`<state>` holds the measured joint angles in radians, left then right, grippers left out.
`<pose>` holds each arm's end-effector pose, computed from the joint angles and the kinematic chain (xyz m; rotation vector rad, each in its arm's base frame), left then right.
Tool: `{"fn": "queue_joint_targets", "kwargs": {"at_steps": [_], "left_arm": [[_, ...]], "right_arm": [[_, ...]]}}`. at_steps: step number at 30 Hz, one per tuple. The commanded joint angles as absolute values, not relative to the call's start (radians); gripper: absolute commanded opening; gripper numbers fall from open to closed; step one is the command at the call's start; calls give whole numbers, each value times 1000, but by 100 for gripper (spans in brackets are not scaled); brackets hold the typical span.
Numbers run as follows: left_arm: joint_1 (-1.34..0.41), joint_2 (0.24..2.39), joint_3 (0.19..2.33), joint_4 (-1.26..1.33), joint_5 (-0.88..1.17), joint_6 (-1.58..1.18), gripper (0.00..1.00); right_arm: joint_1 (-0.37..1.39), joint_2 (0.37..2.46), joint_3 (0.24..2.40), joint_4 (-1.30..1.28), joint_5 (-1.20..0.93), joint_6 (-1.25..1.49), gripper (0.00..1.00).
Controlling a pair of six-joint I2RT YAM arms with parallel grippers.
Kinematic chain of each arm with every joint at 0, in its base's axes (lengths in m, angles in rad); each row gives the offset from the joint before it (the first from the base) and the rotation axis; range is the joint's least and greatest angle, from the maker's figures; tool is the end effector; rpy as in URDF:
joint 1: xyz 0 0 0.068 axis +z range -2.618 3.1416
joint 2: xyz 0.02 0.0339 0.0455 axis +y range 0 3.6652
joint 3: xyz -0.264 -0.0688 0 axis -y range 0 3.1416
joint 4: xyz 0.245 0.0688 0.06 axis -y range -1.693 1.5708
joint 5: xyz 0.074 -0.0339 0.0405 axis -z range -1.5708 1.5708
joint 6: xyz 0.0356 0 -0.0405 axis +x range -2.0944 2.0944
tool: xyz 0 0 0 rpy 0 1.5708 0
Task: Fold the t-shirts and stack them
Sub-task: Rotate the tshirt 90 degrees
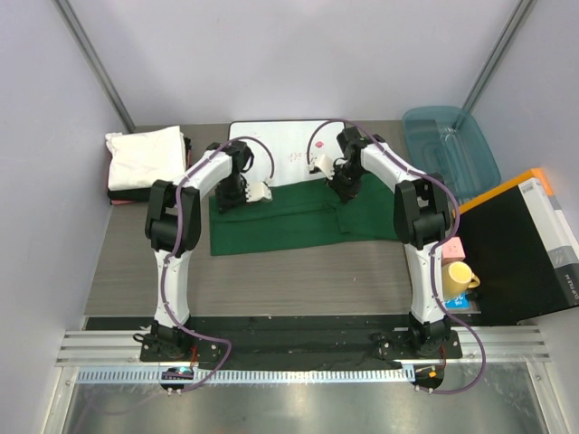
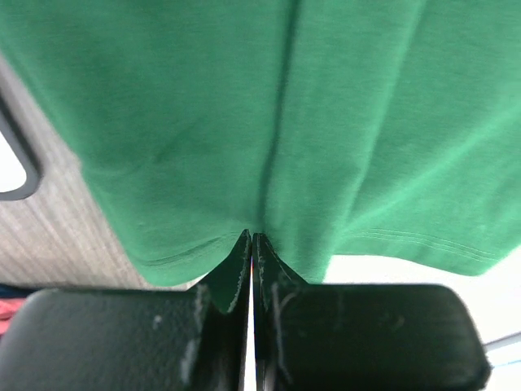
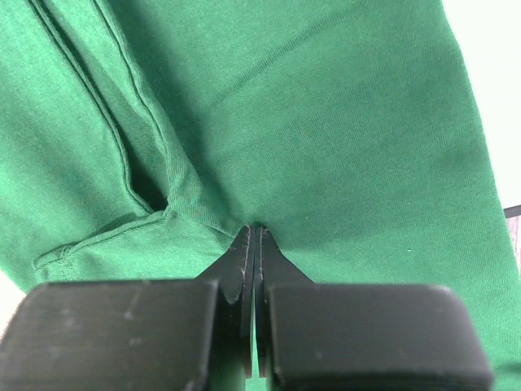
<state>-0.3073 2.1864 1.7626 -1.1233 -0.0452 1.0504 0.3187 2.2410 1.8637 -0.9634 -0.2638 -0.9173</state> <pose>0.4037 -0.1264 0.1734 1.9678 2.4404 0.0795 0.4326 0.1525 0.1804 -1.6772 2.2843 0.2627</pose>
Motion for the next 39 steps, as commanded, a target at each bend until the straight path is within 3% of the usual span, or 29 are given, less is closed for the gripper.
{"fn": "queue_joint_targets", "kwargs": {"at_steps": [1, 14, 20, 28, 39], "left_arm": [[-302, 2114, 1756, -1226, 44, 1060, 0], [-302, 2046, 1660, -1292, 98, 1109, 0], [-284, 2010, 1655, -1065, 15, 1065, 0], [-259, 2075, 1758, -954, -52, 1031, 0], [-259, 2186, 1781, -1065, -35, 1054, 0]], "right_arm": [[318, 2235, 1862, -942, -256, -920, 1], [318, 2235, 1862, -937, -261, -920, 1], [318, 2230, 1855, -937, -261, -922, 1], [318, 2224, 1845, -934, -258, -930, 1], [318, 2220, 1844, -931, -250, -931, 1]]}}
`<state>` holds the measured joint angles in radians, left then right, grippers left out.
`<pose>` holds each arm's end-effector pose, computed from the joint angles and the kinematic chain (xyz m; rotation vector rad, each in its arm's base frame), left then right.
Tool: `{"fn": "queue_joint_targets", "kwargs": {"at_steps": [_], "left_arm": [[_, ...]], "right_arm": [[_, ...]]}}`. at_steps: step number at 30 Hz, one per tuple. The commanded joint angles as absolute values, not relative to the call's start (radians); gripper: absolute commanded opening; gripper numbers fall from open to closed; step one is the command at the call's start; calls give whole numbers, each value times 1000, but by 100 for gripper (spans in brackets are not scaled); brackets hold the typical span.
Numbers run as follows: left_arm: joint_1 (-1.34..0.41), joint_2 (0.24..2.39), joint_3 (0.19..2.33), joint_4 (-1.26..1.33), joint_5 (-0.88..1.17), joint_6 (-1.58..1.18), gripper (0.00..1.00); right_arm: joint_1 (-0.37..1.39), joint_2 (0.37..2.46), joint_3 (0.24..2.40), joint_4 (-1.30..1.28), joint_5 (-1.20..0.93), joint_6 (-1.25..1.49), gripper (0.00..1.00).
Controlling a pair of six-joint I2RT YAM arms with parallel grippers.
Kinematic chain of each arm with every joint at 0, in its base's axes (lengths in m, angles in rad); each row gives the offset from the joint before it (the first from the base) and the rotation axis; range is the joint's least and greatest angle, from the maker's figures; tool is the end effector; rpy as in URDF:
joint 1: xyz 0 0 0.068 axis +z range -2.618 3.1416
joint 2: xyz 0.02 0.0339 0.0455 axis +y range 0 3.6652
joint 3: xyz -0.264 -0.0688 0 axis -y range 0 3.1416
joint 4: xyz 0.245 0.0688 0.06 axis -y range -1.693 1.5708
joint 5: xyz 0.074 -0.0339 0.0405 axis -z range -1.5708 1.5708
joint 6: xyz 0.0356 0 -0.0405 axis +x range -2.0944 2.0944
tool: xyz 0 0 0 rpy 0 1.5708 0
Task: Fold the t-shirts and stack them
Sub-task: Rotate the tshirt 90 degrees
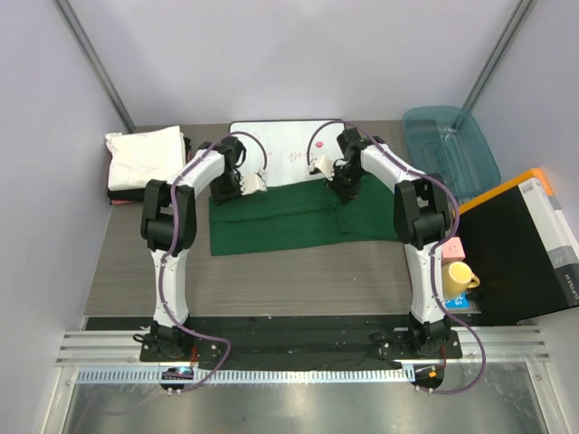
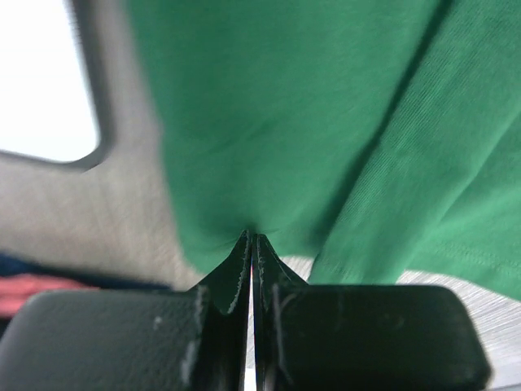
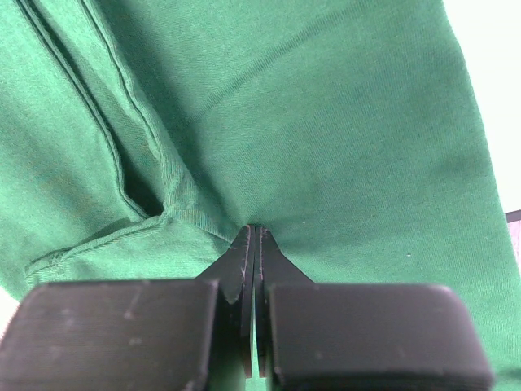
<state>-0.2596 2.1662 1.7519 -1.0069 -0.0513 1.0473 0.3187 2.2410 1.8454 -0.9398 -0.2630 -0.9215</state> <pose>0.4188 -0.1093 0.1800 1.8307 2.4006 0.1583 0.4325 0.1524 0.1760 -1.6798 2.2764 0.2580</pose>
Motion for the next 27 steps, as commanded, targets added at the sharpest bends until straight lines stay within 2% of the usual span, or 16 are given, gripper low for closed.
{"fn": "queue_joint_targets", "kwargs": {"at_steps": [1, 9, 16, 27], "left_arm": [[-259, 2186, 1776, -1071, -34, 1055, 0], [-259, 2164, 1747, -1150, -3, 1094, 0], [-259, 2146, 1752, -1287, 107, 1126, 0], [-261, 2103, 1741, -1328, 166, 1135, 0]], "right_arm": [[318, 2220, 1844, -931, -249, -931, 1], [316, 2220, 1842, -927, -252, -931, 1], [318, 2224, 1855, -927, -250, -933, 1], [318, 2230, 1858, -927, -250, -936, 1]]}}
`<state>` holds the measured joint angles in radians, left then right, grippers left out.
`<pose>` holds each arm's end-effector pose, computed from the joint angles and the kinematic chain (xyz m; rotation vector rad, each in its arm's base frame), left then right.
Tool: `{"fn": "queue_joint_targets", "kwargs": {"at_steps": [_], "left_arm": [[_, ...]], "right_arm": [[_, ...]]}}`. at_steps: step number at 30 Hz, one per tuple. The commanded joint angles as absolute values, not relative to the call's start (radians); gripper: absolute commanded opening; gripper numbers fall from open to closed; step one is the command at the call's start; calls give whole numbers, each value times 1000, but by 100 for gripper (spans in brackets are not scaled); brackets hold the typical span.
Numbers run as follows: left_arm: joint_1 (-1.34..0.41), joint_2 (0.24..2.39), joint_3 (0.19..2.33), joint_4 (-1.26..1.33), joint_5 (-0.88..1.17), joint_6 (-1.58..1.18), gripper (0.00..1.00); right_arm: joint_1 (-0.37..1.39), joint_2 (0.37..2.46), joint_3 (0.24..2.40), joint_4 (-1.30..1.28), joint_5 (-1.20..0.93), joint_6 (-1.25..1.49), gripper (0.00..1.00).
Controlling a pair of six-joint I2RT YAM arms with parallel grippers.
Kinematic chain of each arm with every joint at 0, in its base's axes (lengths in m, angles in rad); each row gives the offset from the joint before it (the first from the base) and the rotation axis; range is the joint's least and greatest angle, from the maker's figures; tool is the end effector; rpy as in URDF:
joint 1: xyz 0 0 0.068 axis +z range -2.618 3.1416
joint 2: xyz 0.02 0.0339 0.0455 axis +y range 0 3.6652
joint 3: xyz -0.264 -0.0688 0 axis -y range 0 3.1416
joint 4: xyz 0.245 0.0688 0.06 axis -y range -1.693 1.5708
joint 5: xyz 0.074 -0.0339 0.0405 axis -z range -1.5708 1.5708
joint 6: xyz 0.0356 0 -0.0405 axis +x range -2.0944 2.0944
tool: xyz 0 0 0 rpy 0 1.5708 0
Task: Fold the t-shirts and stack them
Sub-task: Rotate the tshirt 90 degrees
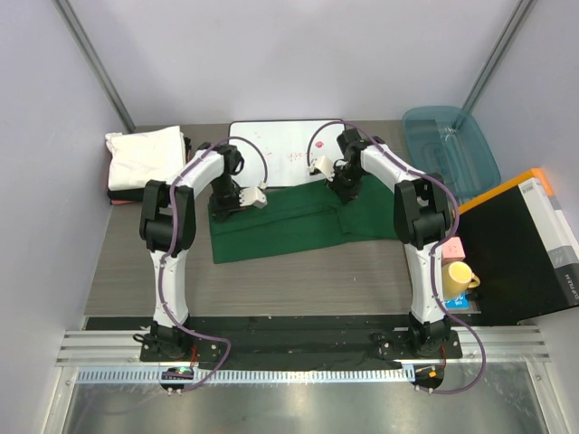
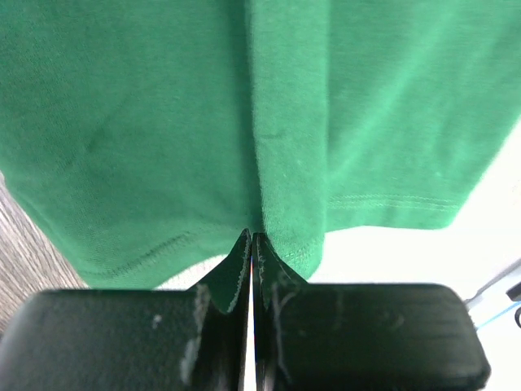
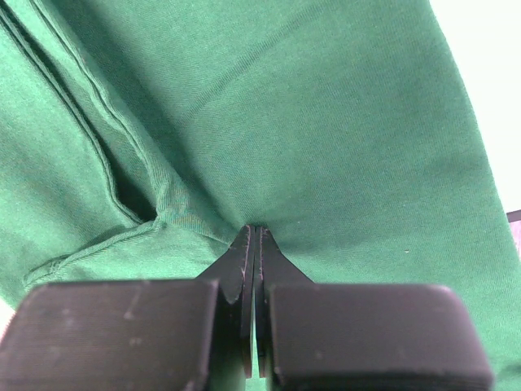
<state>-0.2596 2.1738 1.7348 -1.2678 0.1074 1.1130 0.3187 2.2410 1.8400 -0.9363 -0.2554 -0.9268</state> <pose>0.3877 -0.1069 0.1727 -1.9261 -2.3691 0.2355 0.4322 0.1521 0.1745 -1.6872 2.2764 0.2476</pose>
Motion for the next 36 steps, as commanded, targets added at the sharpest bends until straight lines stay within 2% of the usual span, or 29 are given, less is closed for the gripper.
{"fn": "queue_joint_targets", "kwargs": {"at_steps": [1, 7, 21, 22, 23, 26, 29, 31, 33, 34, 36], "left_arm": [[-261, 2103, 1743, -1335, 169, 1134, 0], [-265, 2105, 1727, -1397, 207, 1153, 0], [-298, 2052, 1586, -1367, 209, 1167, 0], [-298, 2052, 1583, -1367, 206, 1169, 0], [-298, 2049, 1579, -1364, 192, 1167, 0], [-302, 2037, 1551, -1333, 166, 1167, 0], [-302, 2022, 1531, -1286, 140, 1166, 0], [-304, 2023, 1549, -1276, 144, 1154, 0], [-305, 2040, 1587, -1281, 156, 1141, 0], [-307, 2046, 1598, -1285, 158, 1131, 0], [-310, 2059, 1612, -1286, 160, 1126, 0]], "right_arm": [[319, 2230, 1858, -927, -250, -936, 1], [318, 2235, 1862, -927, -249, -936, 1], [318, 2217, 1858, -936, -235, -949, 3], [318, 2217, 1862, -952, -238, -953, 7], [318, 2218, 1868, -962, -242, -954, 16], [318, 2223, 1899, -1003, -270, -956, 27], [318, 2227, 1931, -999, -291, -919, 29], [318, 2243, 1962, -982, -302, -879, 28], [318, 2258, 1991, -963, -308, -856, 17], [318, 2261, 1999, -959, -308, -848, 7], [321, 2270, 2009, -950, -313, -845, 2]]}}
